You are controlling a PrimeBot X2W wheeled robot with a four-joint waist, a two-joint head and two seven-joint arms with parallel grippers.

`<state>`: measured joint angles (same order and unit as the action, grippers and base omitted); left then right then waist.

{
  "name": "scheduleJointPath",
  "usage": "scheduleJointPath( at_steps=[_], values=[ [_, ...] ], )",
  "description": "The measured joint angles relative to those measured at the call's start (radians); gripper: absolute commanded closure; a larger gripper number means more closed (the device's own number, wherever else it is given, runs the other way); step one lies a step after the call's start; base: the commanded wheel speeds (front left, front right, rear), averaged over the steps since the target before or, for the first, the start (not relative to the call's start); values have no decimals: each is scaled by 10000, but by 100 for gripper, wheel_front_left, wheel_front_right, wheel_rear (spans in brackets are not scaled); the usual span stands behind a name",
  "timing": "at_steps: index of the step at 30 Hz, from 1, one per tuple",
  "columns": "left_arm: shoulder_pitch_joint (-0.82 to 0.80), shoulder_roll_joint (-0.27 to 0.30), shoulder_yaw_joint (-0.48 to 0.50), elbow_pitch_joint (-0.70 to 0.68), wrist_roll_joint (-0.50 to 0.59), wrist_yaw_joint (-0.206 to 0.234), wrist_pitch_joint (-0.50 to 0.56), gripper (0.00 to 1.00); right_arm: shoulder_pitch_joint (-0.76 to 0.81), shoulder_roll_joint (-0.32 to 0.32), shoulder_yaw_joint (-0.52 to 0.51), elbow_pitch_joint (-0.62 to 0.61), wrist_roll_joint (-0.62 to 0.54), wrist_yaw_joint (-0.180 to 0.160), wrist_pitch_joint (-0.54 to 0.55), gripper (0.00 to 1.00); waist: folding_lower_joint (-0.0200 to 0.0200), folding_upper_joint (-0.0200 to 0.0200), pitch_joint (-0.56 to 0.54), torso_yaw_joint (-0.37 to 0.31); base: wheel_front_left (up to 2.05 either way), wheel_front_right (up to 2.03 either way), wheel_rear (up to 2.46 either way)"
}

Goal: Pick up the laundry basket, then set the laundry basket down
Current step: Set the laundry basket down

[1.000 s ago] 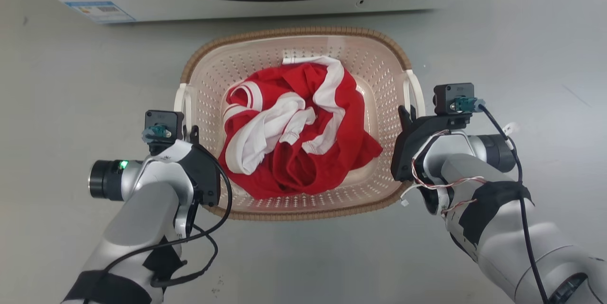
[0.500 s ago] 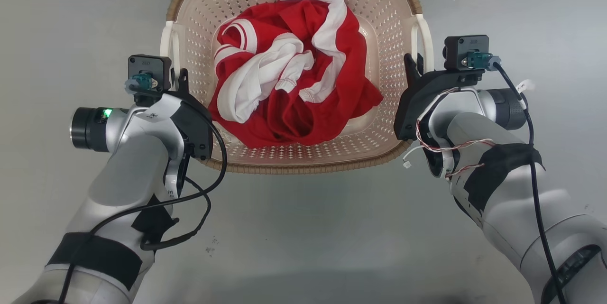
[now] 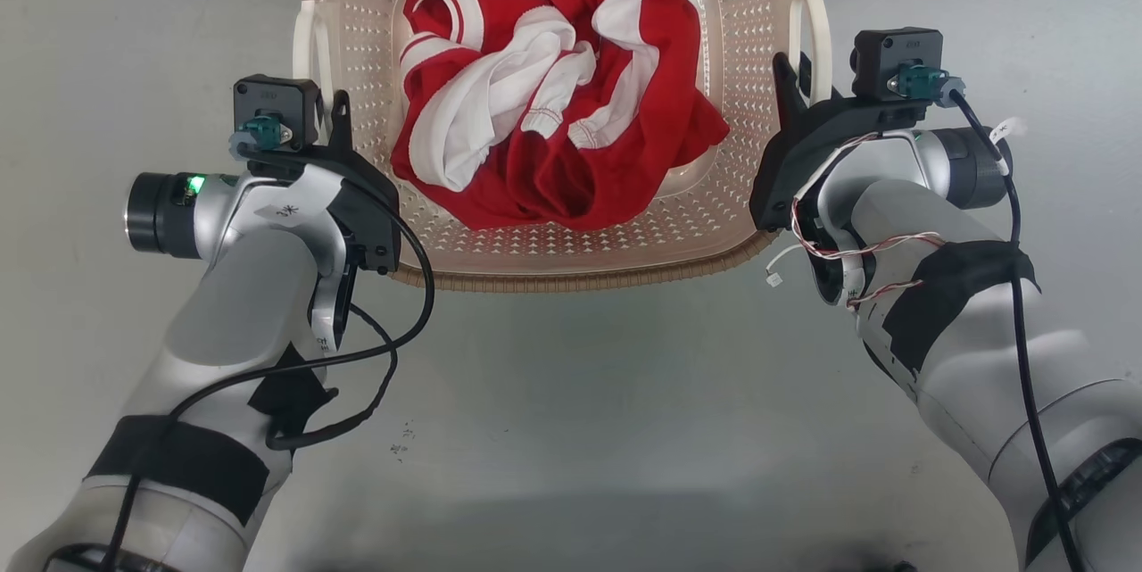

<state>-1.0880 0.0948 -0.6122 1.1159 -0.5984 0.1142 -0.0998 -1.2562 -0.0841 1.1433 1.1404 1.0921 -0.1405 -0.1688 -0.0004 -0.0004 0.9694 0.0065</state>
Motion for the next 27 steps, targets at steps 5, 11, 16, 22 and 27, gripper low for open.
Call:
scheduleJointPath(
  at_steps=[5,11,16,22,27],
  values=[
    [-189,-10,2,111,0,-12,-13,100,-94,0,48,8,0,0,-77,100,2,1,32,25,0,0,0],
    [-270,-33,-10,230,2,-15,-92,100,-121,-2,61,-2,0,0,-98,100,3,1,61,36,0,0,0],
    [-314,-44,-17,353,17,-90,-203,100,-127,-8,102,-10,0,-2,-174,98,3,2,75,36,0,0,0],
    [-375,-146,-117,537,107,-98,-253,0,-79,107,291,-6,0,13,-82,0,13,9,75,33,0,0,0],
    [-385,-215,-130,677,109,-100,-268,0,-38,215,368,-44,0,82,-86,0,7,9,-14,26,0,0,0]
  ],
)
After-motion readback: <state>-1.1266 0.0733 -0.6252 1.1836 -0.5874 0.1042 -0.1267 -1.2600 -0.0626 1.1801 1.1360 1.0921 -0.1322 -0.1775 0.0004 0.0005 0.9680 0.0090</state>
